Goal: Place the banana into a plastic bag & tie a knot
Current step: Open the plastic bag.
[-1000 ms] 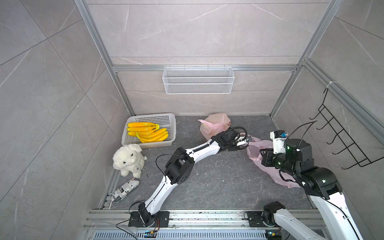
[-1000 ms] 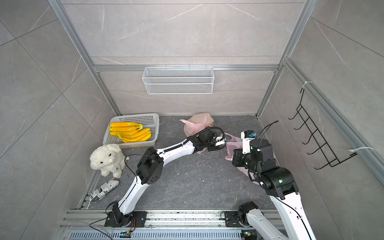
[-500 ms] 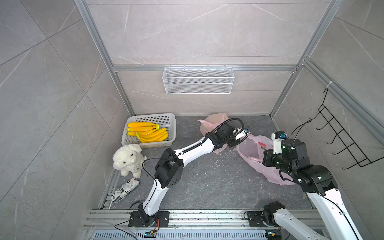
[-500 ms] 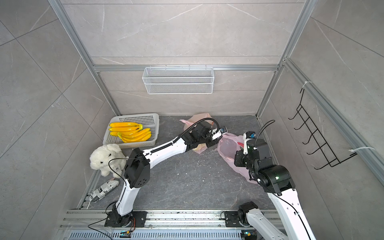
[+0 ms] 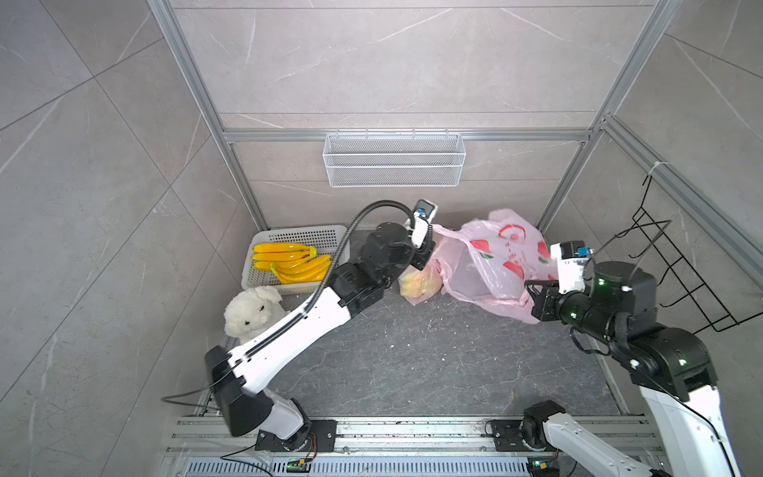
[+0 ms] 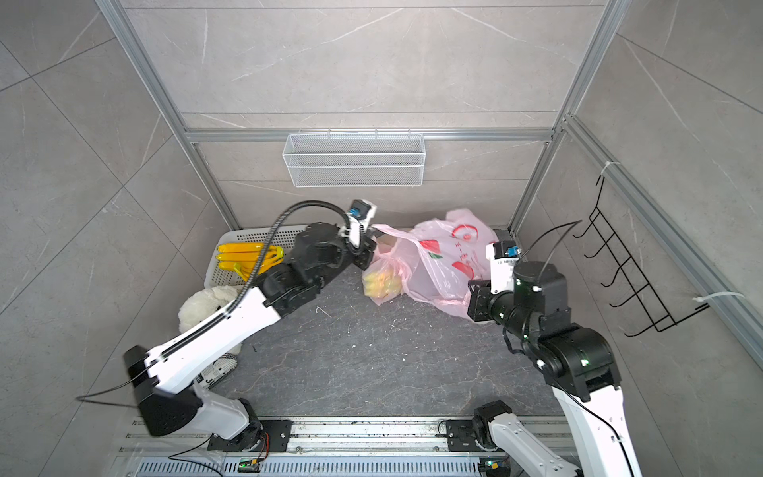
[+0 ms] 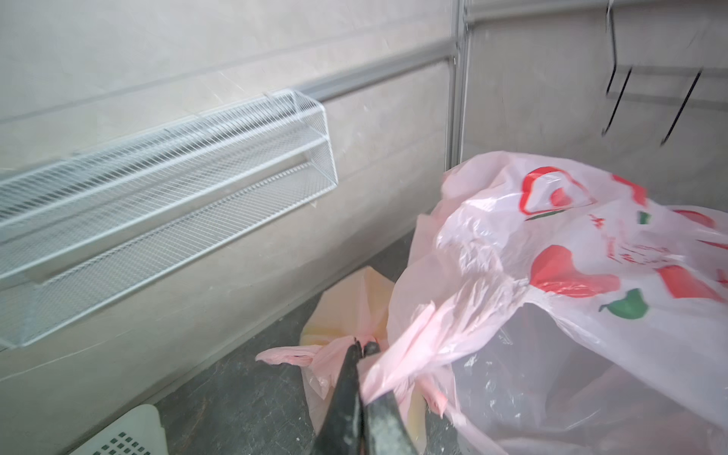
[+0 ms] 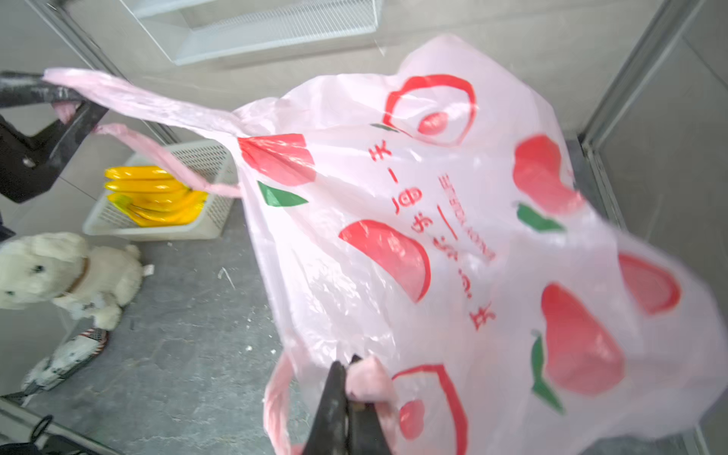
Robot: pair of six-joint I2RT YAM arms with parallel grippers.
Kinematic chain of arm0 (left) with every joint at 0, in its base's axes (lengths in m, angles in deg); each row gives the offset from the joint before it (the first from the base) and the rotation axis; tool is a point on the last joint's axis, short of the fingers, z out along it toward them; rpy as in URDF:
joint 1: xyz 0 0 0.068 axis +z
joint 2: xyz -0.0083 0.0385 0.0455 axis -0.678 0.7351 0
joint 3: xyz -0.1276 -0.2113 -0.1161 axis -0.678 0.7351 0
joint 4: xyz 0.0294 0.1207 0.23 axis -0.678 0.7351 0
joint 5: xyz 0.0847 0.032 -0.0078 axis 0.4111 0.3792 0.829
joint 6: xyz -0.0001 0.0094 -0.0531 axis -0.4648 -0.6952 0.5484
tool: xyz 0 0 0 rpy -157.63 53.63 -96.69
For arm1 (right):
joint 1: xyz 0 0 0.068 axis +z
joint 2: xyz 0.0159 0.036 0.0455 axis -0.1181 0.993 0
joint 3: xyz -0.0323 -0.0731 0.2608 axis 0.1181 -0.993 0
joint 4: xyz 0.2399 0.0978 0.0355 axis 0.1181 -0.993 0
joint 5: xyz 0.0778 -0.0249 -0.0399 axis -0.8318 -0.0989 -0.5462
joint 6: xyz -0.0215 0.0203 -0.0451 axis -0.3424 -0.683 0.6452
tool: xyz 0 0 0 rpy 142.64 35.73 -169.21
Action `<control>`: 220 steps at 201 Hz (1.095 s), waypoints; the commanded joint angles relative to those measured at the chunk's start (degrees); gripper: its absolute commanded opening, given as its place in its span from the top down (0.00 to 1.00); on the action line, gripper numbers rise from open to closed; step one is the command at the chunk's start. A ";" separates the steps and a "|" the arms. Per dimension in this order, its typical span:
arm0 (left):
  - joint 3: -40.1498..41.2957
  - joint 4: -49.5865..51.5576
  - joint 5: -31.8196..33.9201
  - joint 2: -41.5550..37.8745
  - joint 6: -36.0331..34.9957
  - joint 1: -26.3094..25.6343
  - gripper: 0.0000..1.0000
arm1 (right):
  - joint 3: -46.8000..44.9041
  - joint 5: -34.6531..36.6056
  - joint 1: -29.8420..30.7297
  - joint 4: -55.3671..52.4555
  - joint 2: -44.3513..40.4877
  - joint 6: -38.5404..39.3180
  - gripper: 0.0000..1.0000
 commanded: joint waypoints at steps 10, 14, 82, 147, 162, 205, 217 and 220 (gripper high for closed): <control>2.72 0.16 4.38 -7.04 5.98 0.55 1.00 | 5.76 -4.33 0.21 -0.14 2.33 1.44 1.00; 2.97 0.90 5.03 -7.78 6.45 0.63 1.00 | 5.91 -4.76 0.22 0.19 2.64 1.32 1.00; 17.95 12.70 17.64 -23.20 14.72 0.82 1.00 | -10.10 -13.63 1.60 12.68 6.23 -5.17 1.00; 24.73 16.86 13.42 -27.30 24.64 0.82 1.00 | -17.21 -1.50 14.22 15.76 9.95 -4.56 0.83; 23.33 17.26 12.28 -26.14 24.55 0.82 1.00 | -16.42 2.89 15.58 14.14 8.86 -3.10 0.59; 20.96 16.21 9.73 -25.55 22.20 0.84 1.00 | -6.35 10.53 19.55 8.81 6.96 4.56 0.28; 20.87 15.83 9.42 -26.06 21.96 0.80 1.00 | -3.20 13.26 22.43 7.76 7.62 6.86 0.25; 20.87 15.71 9.42 -26.20 21.88 0.81 1.00 | -2.61 13.67 23.27 7.66 7.88 7.42 0.24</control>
